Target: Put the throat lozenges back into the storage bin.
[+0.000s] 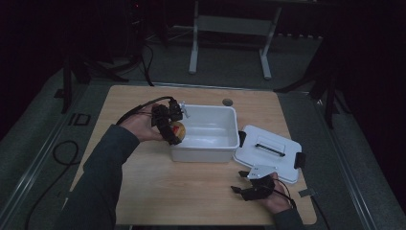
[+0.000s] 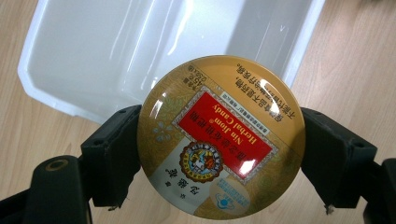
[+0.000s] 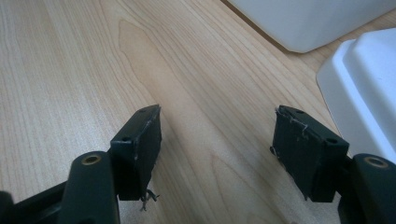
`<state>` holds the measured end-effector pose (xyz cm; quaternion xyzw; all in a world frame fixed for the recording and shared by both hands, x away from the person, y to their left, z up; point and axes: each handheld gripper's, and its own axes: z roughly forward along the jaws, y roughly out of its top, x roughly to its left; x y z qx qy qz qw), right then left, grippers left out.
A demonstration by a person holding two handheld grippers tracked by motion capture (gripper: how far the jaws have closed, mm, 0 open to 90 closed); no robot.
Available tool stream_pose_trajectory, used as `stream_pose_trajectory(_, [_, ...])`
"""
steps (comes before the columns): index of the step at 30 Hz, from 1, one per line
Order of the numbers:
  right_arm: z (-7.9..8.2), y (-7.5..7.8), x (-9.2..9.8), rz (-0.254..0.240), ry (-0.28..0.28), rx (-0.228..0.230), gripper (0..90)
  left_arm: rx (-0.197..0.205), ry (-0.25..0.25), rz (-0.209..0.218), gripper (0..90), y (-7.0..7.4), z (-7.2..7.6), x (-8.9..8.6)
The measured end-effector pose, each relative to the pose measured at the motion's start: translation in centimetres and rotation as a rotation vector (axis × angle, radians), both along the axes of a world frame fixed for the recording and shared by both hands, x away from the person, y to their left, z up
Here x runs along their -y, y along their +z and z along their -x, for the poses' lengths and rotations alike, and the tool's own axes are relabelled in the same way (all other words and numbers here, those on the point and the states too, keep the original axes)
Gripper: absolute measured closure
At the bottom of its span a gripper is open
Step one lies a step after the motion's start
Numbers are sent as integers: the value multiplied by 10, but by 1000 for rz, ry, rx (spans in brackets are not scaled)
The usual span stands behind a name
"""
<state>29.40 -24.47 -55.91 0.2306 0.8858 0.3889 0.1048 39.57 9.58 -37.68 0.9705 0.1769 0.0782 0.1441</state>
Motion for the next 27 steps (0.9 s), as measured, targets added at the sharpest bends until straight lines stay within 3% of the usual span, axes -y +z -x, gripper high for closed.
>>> stream_pose_trajectory(27, [0, 0, 0, 0, 0, 0, 321, 8, 14, -17, 197, -10, -10, 17])
